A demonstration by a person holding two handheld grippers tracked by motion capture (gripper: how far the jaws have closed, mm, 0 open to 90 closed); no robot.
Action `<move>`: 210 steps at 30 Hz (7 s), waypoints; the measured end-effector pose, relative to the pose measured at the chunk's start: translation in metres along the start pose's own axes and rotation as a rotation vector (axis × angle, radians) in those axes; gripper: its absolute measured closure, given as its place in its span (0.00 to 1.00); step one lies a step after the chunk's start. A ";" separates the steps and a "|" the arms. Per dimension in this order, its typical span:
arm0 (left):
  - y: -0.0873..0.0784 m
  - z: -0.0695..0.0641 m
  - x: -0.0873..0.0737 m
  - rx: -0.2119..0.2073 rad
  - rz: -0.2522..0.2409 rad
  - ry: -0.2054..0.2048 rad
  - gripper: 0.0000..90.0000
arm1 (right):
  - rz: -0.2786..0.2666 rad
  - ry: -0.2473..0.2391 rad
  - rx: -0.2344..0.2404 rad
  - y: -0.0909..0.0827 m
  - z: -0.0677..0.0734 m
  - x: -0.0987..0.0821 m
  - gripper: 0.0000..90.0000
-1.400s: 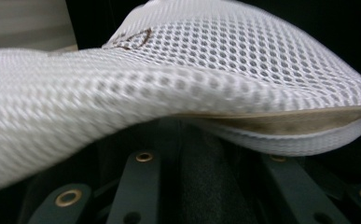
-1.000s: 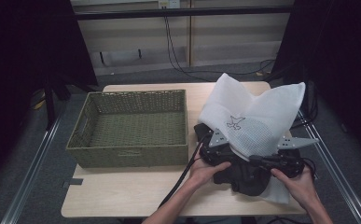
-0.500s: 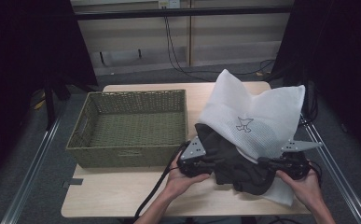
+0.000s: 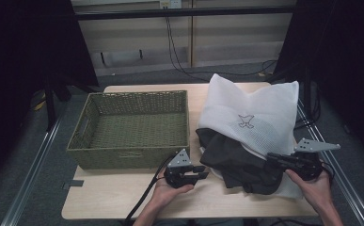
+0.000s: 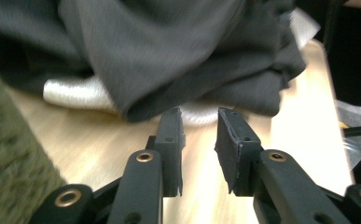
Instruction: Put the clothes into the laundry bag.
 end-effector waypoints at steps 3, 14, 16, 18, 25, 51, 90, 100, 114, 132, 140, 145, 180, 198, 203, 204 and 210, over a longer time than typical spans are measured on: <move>0.006 0.004 0.000 0.005 0.033 0.006 0.78 | -0.040 -0.031 0.027 -0.003 0.011 0.013 0.82; 0.014 0.008 0.003 0.023 0.039 0.012 0.80 | -0.011 -0.158 0.202 0.053 0.081 0.056 0.47; 0.012 0.008 0.002 0.024 0.041 0.003 0.81 | 0.039 -0.184 0.204 0.070 0.089 0.053 0.42; 0.012 0.008 0.001 0.020 0.034 -0.001 0.81 | 0.096 -0.207 0.193 0.086 0.090 0.044 0.39; 0.012 0.008 0.001 0.017 0.033 -0.016 0.74 | 0.173 -0.290 0.125 0.111 0.088 0.016 0.44; 0.041 0.006 0.016 0.065 0.091 -0.068 0.59 | 0.014 -0.134 0.121 0.074 0.069 0.032 0.95; 0.035 -0.027 0.017 -0.072 -0.048 0.026 1.00 | 0.152 -0.154 -0.027 0.110 0.018 0.013 0.93; 0.031 -0.031 0.015 -0.073 -0.042 0.041 1.00 | 0.141 -0.114 -0.091 0.142 -0.004 0.029 0.93; 0.030 -0.033 0.009 -0.084 -0.023 0.061 1.00 | 0.110 -0.084 -0.197 0.169 -0.026 0.045 0.92; 0.020 -0.024 0.012 -0.065 -0.040 0.038 0.80 | 0.038 -0.086 -0.046 0.103 -0.002 0.033 0.63; 0.010 -0.019 0.024 -0.058 -0.054 0.029 0.66 | 0.049 -0.085 -0.041 0.076 -0.006 0.005 0.59; 0.013 -0.020 0.029 -0.048 -0.038 0.051 0.62 | 0.079 -0.063 -0.075 0.062 -0.014 -0.016 0.56; -0.012 -0.026 -0.018 -0.010 -0.093 -0.086 0.94 | 0.216 -0.021 -0.135 0.014 -0.016 -0.077 0.65; 0.001 -0.015 0.019 0.161 -0.018 -0.015 0.84 | 0.091 -0.114 0.067 0.070 0.020 0.006 0.81; -0.016 -0.014 0.011 0.140 -0.077 -0.050 0.93 | 0.171 -0.130 0.079 0.107 0.017 0.010 0.85; -0.020 -0.015 0.010 0.136 -0.096 -0.053 0.94 | 0.180 -0.129 0.074 0.113 0.016 0.010 0.86; -0.037 -0.020 0.002 0.115 -0.136 -0.069 0.94 | 0.181 -0.158 0.008 0.138 0.006 0.020 0.91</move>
Point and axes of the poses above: each handheld gripper's, and its own axes: y roughly forward along the jaws, x roughly out of its top, z roughly to its left, the point moved 2 cm from there along y, roughly forward along the jaws, and after that the axes turned 7 degrees about -x, right-handed, at the moved point
